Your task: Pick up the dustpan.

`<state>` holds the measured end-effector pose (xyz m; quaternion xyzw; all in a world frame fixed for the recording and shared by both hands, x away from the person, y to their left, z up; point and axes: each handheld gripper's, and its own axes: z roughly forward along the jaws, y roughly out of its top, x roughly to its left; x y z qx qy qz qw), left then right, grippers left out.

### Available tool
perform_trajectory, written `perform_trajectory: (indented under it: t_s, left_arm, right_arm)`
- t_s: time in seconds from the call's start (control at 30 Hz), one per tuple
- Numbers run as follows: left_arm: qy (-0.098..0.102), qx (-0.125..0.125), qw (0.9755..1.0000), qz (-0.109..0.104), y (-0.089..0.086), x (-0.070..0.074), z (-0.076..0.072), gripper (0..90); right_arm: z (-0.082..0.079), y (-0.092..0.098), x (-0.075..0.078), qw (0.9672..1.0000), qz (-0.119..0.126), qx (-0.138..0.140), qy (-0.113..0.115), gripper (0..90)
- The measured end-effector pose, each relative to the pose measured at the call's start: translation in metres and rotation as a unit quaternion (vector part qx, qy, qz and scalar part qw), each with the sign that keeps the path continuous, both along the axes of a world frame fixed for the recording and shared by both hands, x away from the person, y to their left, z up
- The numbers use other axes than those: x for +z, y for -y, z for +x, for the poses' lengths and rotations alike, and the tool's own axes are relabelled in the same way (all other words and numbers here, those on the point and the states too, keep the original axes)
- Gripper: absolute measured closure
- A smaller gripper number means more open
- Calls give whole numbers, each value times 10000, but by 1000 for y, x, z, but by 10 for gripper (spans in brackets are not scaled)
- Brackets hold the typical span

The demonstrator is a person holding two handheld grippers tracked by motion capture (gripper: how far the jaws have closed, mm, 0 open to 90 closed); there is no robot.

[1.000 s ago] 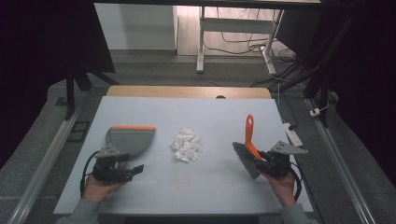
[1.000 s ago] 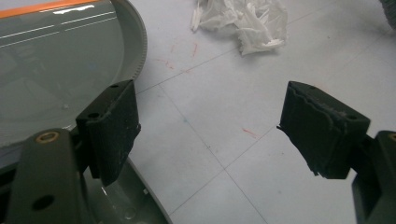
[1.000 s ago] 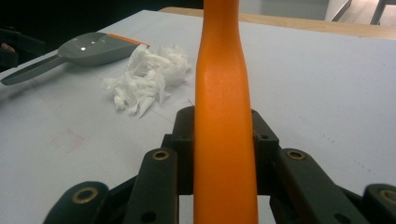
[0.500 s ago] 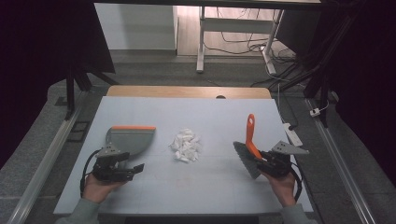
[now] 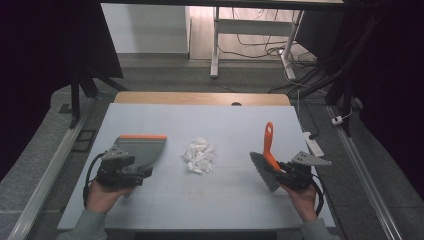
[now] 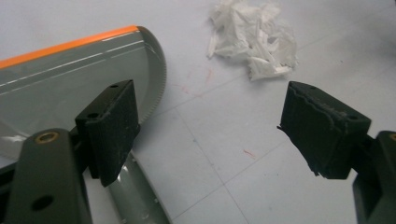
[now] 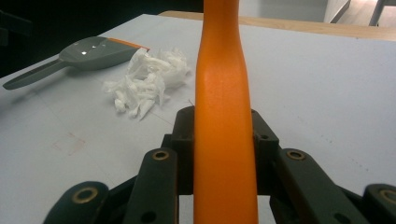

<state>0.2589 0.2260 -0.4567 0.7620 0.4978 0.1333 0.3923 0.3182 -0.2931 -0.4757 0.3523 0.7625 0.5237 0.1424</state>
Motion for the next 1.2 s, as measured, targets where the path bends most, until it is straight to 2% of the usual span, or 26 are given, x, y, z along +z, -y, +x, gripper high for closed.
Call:
perform_trajectory:
  t_s: [0.1, 0.17, 0.2, 0.23, 0.27, 0.5, 0.63, 0.9, 1.2]
  left_arm:
    - [-97, 158, 9997, 131, -1, 4, 3, 195]
    - [-196, 405, 9987, 232, -4, 6, 6, 198]
    - [-238, 650, 9974, 173, -8, 7, 8, 198]
    - [-238, 650, 9974, 173, -8, 7, 8, 198]
    - [-305, 762, 9966, 94, -12, 7, 9, 198]
    - [-467, 919, 9946, 98, -23, 1, 9, 178]
    - [-679, 1082, 9913, 326, -26, -9, 13, 165]
    - [-1154, 1040, 9871, 387, -22, -30, 22, 132]
    - [-1448, 1151, 9816, 464, -24, -47, 28, 128]
  right_arm:
    - [0, 1, 0, 10000, 17, 1, 0, 702]
    - [-1, 1, 1, 10000, 23, 8, 13, 702]
    - [-1, 2, 1, 10000, 13, 9, 15, 702]
    - [0, 2, 1, 10000, 21, -2, 15, 702]
    - [0, 2, 1, 10000, 40, -14, 12, 702]
    - [1, 1, 0, 10000, 2, -14, -17, 702]
    - [1, 0, -1, 10000, -11, 3, -21, 702]
    - [1, -2, -2, 10000, -49, 25, -42, 702]
    - [2, -3, -3, 10000, -78, 39, -40, 702]
